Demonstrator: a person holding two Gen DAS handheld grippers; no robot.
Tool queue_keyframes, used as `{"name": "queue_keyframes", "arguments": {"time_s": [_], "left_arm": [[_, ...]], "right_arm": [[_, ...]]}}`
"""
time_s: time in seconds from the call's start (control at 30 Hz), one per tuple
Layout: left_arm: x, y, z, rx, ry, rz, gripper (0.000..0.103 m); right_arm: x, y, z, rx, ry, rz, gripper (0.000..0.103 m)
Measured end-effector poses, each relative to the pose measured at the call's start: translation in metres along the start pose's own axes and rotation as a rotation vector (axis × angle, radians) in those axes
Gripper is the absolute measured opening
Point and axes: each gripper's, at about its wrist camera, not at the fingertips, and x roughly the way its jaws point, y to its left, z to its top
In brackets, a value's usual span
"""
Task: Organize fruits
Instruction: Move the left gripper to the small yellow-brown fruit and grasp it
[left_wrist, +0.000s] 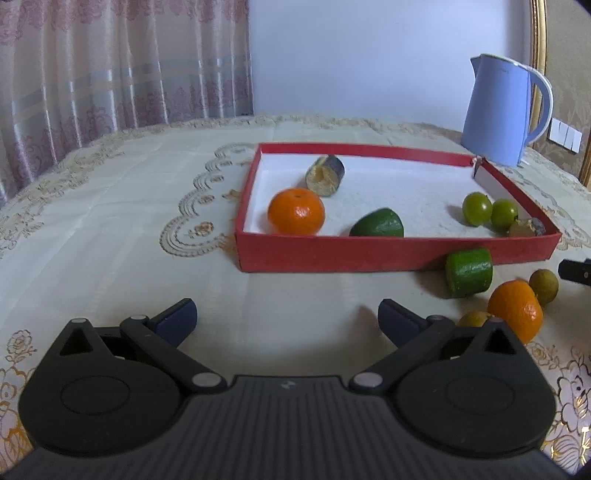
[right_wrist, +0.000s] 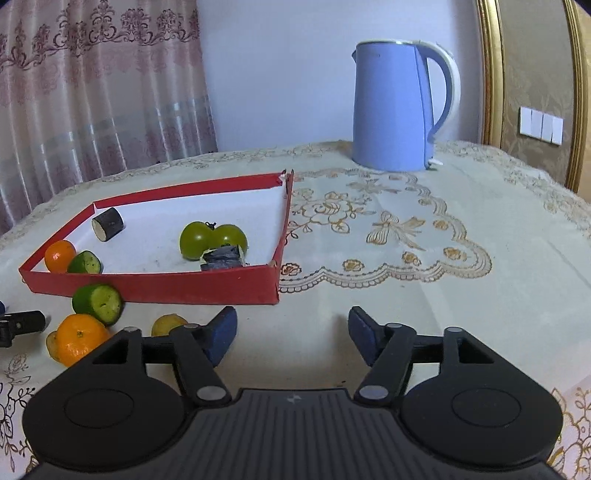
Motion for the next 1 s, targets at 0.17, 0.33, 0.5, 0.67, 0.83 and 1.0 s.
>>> {"name": "queue_keyframes", "arguments": {"time_s": [0.17,0.33,0.5,0.67,0.83,1.0], "left_arm": [[-0.015,-0.004,-0.002,0.032,-0.069,-0.052,0.103],[-0.031,-0.018,-0.008,0.110,-0.100,-0.161,0.103],[-0.038,-0.039,-0.014,0.201,-0.109,-0.196,0.103],[-0.031,-0.056,-0.015,0.286,-0.100,-0.201,0.103],[-0.026,-0.060,-0.012,0.311,-0.087,-0.228,0.100],[-0.018,-0.056,-0.009,0.296,-0.037,-0.269,0.085]], "right_arm": [[0.005,-0.005,0.000,0.033,0.030,-0.005,0.072],[0.005,-0.004,-0.001,0.026,0.034,-0.006,0.074],[0.006,-0.001,0.000,0.008,0.040,-0.015,0.075],[0.006,0.000,0.000,0.008,0.040,-0.015,0.075],[0.006,0.000,0.000,0.009,0.041,-0.015,0.076],[0.006,0.001,0.000,0.007,0.042,-0.013,0.077]]}}
